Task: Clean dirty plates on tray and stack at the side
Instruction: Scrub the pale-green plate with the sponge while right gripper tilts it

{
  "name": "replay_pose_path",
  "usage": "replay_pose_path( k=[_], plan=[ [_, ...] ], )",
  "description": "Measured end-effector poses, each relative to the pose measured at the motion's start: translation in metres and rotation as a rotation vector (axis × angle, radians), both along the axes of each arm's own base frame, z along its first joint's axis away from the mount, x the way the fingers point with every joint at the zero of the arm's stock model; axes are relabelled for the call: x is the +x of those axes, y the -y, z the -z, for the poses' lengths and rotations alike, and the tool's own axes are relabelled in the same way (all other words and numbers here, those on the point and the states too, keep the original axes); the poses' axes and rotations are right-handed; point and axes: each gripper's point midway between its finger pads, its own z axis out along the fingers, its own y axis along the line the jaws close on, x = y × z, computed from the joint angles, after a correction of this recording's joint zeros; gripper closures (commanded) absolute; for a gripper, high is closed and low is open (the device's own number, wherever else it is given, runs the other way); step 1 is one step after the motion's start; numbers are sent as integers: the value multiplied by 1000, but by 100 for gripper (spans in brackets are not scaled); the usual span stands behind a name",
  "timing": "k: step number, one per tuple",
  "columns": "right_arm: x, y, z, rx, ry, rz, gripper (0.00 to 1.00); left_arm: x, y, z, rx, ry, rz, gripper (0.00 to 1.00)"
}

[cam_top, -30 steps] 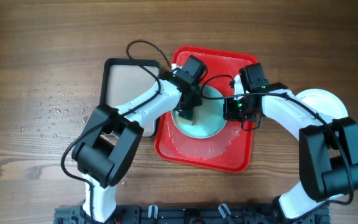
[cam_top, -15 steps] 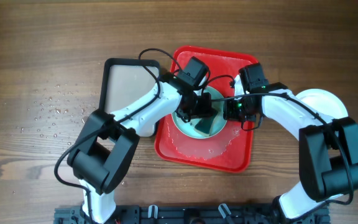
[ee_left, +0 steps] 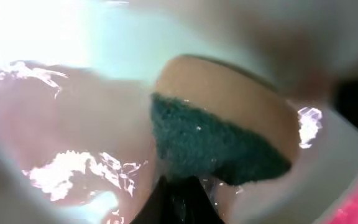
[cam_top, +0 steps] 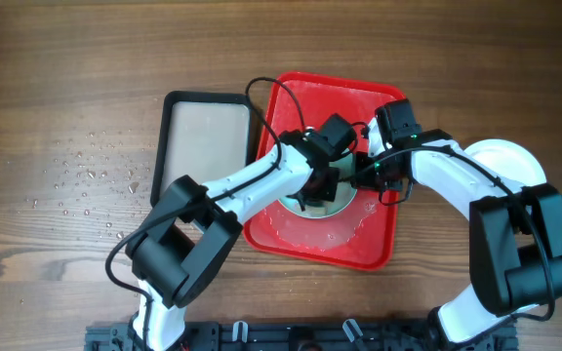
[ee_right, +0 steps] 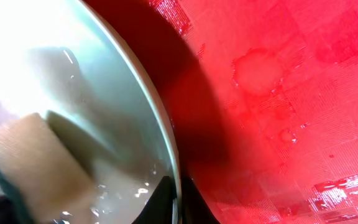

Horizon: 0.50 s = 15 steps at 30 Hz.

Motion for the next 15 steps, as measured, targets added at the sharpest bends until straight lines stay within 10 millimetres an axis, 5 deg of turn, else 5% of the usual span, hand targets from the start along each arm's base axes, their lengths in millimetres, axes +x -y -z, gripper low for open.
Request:
replay_pose_path(
  k=[5, 7, 11, 15],
  plan=[
    [-1, 0, 0, 3, -3, 0, 94, 30, -53, 1, 41, -32, -233, 96],
    [-1, 0, 0, 3, -3, 0, 94, 33, -56, 1, 0, -67, -269, 96],
    [-1, 0, 0, 4, -11, 17, 94, 26, -39, 0, -83, -118, -254, 96],
    [-1, 1, 0, 2, -14, 25, 94, 11, 11, -2, -191, -114, -152, 96]
  ],
)
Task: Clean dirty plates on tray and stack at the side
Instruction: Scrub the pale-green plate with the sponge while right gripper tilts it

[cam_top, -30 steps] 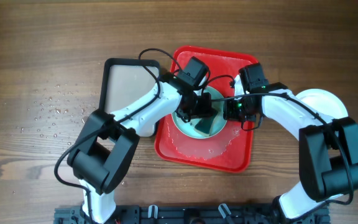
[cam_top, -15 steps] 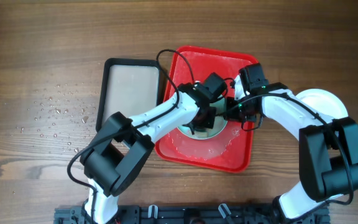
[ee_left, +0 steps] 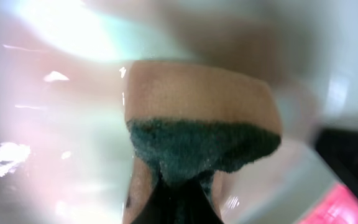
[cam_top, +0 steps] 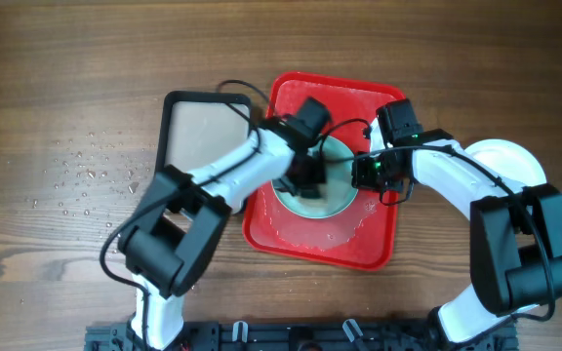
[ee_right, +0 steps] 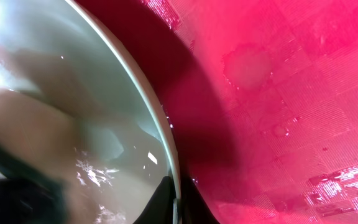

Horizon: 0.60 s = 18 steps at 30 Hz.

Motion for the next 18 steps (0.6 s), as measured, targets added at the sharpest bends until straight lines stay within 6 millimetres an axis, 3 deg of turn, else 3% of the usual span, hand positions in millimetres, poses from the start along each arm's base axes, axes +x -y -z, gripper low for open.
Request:
replay_pose_path(
  k=[3, 6, 7, 9, 10, 13, 15, 18],
  plan=[
    [-1, 0, 0, -1, -4, 3, 94, -2, 26, -1, -64, 28, 10, 96],
    [-1, 0, 0, -1, -4, 3, 95, 14, 25, -2, -77, 66, -39, 96],
    [-1, 0, 0, -1, -4, 3, 95, 20, 22, -2, -73, 85, -55, 96],
    [-1, 0, 0, -1, -4, 3, 95, 49, 7, -3, -44, 170, -118, 96],
    [-1, 0, 0, -1, -4, 3, 95, 72, -7, -6, -20, 244, -170, 96],
    [0, 0, 0, 1, 0, 5, 95, 107, -30, -10, 2, 340, -243, 96],
    [1, 0, 0, 1, 0, 7, 95, 107, -35, -8, 22, 339, -227, 96],
    [0, -1, 0, 4, -2, 6, 95, 83, -60, -3, 155, 249, -198, 96]
  ],
)
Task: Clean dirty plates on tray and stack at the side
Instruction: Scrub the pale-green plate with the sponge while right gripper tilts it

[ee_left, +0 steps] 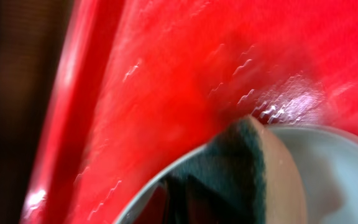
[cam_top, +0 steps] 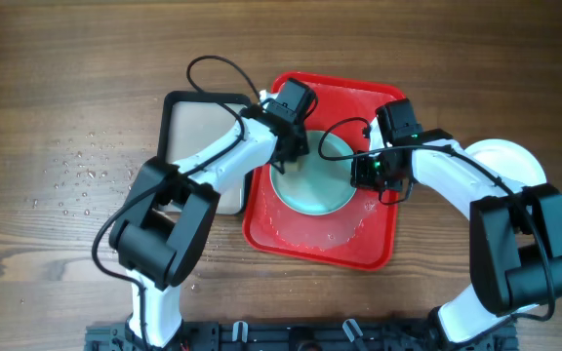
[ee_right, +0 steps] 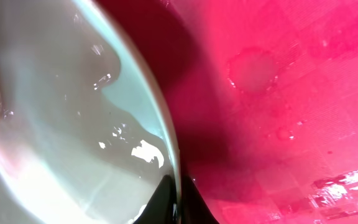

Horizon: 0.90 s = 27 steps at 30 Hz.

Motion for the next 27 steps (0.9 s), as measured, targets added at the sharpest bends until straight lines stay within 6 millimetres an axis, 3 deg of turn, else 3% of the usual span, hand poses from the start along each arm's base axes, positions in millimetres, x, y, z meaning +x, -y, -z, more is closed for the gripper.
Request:
replay_pose_path(
  k=[2, 3, 4, 5, 6, 8, 10, 13, 16, 18, 20, 22, 24, 27],
  plan=[
    [-1, -1, 0, 3, -5, -3, 93, -15, -12, -3, 36, -58, -2, 96],
    [-2, -1, 0, 2, -9, -3, 64, -20, -13, -6, 34, -79, 1, 96],
    [-3, -1, 0, 2, -11, -3, 54, -24, -16, -12, 20, -94, -2, 96],
    [-1, -2, -1, 11, -5, -2, 59, -27, -15, -21, -19, -109, -1, 96],
    [2, -3, -5, 14, 18, -4, 75, -28, -19, -36, -60, -115, -12, 96],
    [11, -1, -5, 0, 60, -9, 96, -24, -38, -79, -124, -64, -46, 96],
    [10, 1, -1, -12, 62, -14, 96, -24, -67, -104, -132, -44, -88, 96],
    [4, 3, -2, -23, 30, -12, 96, -25, -121, -102, -61, -82, -174, 96],
    [-1, 17, -18, -104, 36, -1, 96, -30, -152, -84, -19, -120, -219, 96],
    [12, 20, -49, -118, 141, 5, 96, -32, -143, -75, -63, -124, -154, 85],
    [25, 24, -82, -130, 251, 13, 96, -21, -111, -81, -176, -62, -1, 62],
    [26, 25, -83, -135, 256, 16, 96, -14, -79, -91, -250, 6, 136, 48],
    [23, 24, -76, -141, 229, 10, 96, -10, -44, -101, -288, 89, 277, 41],
    [22, 25, -62, -152, 190, 3, 96, -12, -3, -96, -279, 148, 416, 41]
  ],
)
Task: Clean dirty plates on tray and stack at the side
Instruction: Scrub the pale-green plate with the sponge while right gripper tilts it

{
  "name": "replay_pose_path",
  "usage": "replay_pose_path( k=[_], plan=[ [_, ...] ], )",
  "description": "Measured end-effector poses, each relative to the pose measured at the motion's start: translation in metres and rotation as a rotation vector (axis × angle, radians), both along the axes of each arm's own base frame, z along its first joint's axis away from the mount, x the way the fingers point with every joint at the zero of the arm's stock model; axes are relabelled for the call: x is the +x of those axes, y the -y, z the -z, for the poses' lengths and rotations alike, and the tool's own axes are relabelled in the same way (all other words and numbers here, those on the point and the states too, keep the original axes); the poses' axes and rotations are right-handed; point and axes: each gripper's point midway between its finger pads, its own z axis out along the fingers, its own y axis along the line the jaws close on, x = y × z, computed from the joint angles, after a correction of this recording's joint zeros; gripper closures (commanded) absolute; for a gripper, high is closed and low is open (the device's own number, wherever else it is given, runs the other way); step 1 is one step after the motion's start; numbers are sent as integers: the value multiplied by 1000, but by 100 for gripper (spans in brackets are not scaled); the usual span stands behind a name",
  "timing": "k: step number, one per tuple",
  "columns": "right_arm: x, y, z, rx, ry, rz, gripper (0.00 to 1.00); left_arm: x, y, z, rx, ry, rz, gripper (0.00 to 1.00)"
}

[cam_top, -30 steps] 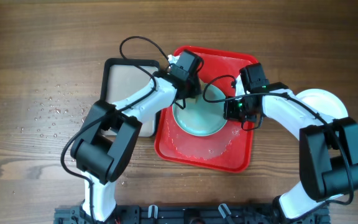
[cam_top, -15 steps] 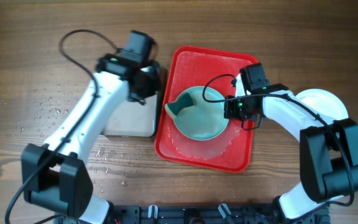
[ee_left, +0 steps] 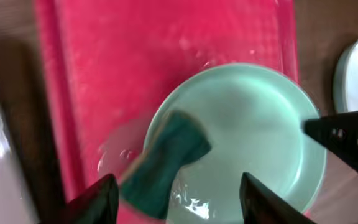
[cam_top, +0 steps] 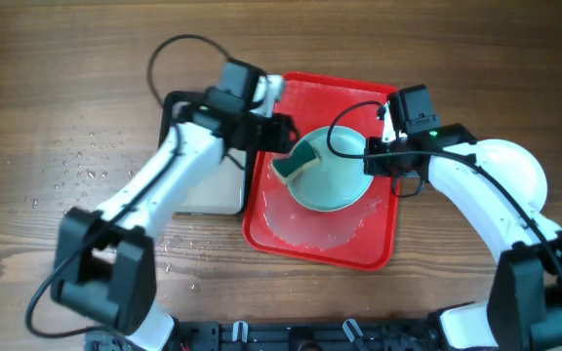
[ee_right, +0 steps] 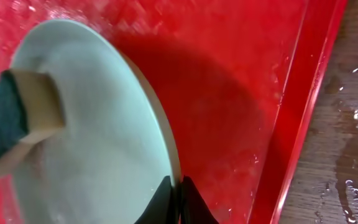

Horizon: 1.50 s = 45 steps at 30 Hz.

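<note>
A pale green plate [cam_top: 338,180] is tilted over the wet red tray [cam_top: 320,239]. My right gripper [cam_top: 386,156] is shut on the plate's right rim; its fingertips [ee_right: 174,193] pinch that edge. A green-and-tan sponge [cam_top: 296,161] lies loose on the plate's left rim [ee_left: 166,155]. My left gripper [cam_top: 264,127] hovers at the tray's left edge, open, with its fingers [ee_left: 98,200] spread wide and nothing between them. In the right wrist view the sponge [ee_right: 17,124] rests on the plate [ee_right: 98,143].
A white plate [cam_top: 510,166] sits on the table to the right of the tray. A grey rectangular tray [cam_top: 198,190] lies left of the red one, partly under my left arm. Water drops [cam_top: 86,175] dot the wood further left.
My left gripper has opened and let go of the sponge, which now lies on the plate's left rim. That gripper sits further left and higher. The right gripper holds the plate higher off the tray.
My left gripper, shut on the sponge, pressed it on the middle of the plate while the right gripper held the rim. The sponge was then further left on the plate, then at its upper left rim. Now it lies released there.
</note>
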Motion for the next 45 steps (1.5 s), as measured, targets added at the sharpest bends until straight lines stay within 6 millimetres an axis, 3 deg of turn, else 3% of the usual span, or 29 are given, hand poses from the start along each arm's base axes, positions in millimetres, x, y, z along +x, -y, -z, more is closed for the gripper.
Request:
replay_pose_path(
  k=[3, 4, 6, 9, 13, 15, 18, 21, 24, 27, 28, 31, 33, 36, 39, 42, 45],
  plan=[
    [-1, 0, 5, -4, -17, 0, 96, -6, 24, 29, 71, 16, 81, 43],
    [-1, 0, 5, -4, -17, 0, 96, -12, 31, 45, 103, 1, 123, 54],
    [-1, 0, 5, -4, -17, 0, 96, -20, 37, 64, 146, -11, 184, 96],
    [-2, 2, 6, -12, -20, 2, 96, -26, 35, 80, 205, -22, 224, 96],
    [-2, 1, 5, -11, -19, -4, 96, -32, 23, 81, 250, -67, 191, 96],
    [-3, 0, 5, -7, -20, -13, 95, -31, 10, 67, 250, -82, 136, 96],
    [-3, 0, 5, -8, -20, -12, 96, -19, -11, 26, 208, -33, 49, 96],
    [-3, 0, 5, -8, -20, -12, 96, -15, -29, -1, 182, -10, -16, 96],
    [-3, 0, 5, -8, -20, -12, 96, -12, -35, -13, 131, -5, -27, 71],
    [-3, 0, 5, -8, -20, -12, 96, -22, -12, -12, 112, 28, 92, 41],
    [-3, 0, 5, -8, -20, -12, 96, -25, -3, -8, 113, 43, 125, 44],
    [-3, 0, 5, -8, -20, -12, 96, -37, 19, 33, 131, 34, 213, 57],
    [-3, 0, 5, -8, -20, -12, 96, -47, 22, 66, 165, -25, 247, 96],
    [-3, 1, 6, -14, -21, -10, 96, -48, 18, 85, 194, -57, 246, 96],
    [-3, 2, 6, -16, -21, -12, 96, -49, 12, 84, 204, -90, 215, 96],
    [-4, -1, 6, -6, -24, -19, 96, -51, -4, 69, 209, -141, 145, 96],
    [-4, -1, 6, -7, -24, -18, 96, -34, -47, 25, 185, -115, -21, 96]
  ],
)
